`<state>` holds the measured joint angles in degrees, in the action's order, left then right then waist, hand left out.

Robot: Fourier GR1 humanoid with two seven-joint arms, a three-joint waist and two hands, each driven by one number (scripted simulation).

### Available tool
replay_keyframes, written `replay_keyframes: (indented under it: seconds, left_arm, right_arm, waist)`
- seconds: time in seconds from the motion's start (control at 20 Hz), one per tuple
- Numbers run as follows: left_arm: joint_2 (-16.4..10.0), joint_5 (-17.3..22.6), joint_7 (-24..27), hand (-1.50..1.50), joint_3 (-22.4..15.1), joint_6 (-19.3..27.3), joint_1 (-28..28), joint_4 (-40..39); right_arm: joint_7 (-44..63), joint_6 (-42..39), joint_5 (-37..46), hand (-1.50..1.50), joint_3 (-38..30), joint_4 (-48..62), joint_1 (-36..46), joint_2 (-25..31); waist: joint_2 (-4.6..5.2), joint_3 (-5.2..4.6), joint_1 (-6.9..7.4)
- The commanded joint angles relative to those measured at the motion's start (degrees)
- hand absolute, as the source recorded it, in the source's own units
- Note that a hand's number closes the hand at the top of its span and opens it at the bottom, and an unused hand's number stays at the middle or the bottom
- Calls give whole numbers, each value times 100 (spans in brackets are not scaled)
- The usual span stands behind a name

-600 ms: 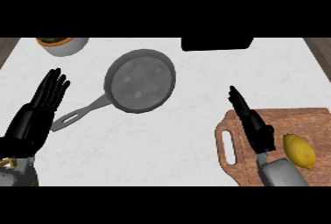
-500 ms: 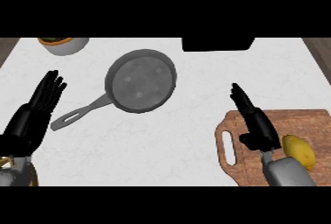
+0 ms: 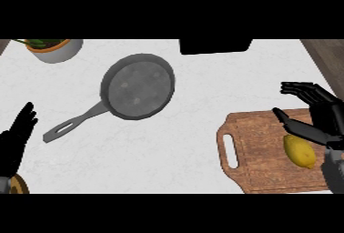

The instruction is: Pick the lemon from the cutting board and place it in the pan

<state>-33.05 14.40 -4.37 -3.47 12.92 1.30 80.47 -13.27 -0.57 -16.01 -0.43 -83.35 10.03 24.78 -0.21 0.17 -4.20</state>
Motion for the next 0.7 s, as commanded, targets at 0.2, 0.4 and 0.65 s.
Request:
replay_keyframes:
  seconds: [0.2, 0.4, 0.65]
  left_arm:
    - [-154, -191, -756, 0, 78, 20, -522, -505]
    - [-5, -358, -715, 0, -19, -37, -643, -684]
    - [138, -538, -811, 0, -112, 177, -821, -649]
  right_arm:
    - [-1169, -1768, -1263, -150, -1452, -425, -1666, 897]
    - [-1084, -1975, -979, -150, -1753, -956, -2103, 1430]
    - [-217, -1861, -223, -150, -1878, -1180, -1934, 2525]
  waist:
    - [3, -16, 215]
    - [2, -25, 240]
    - [16, -36, 288]
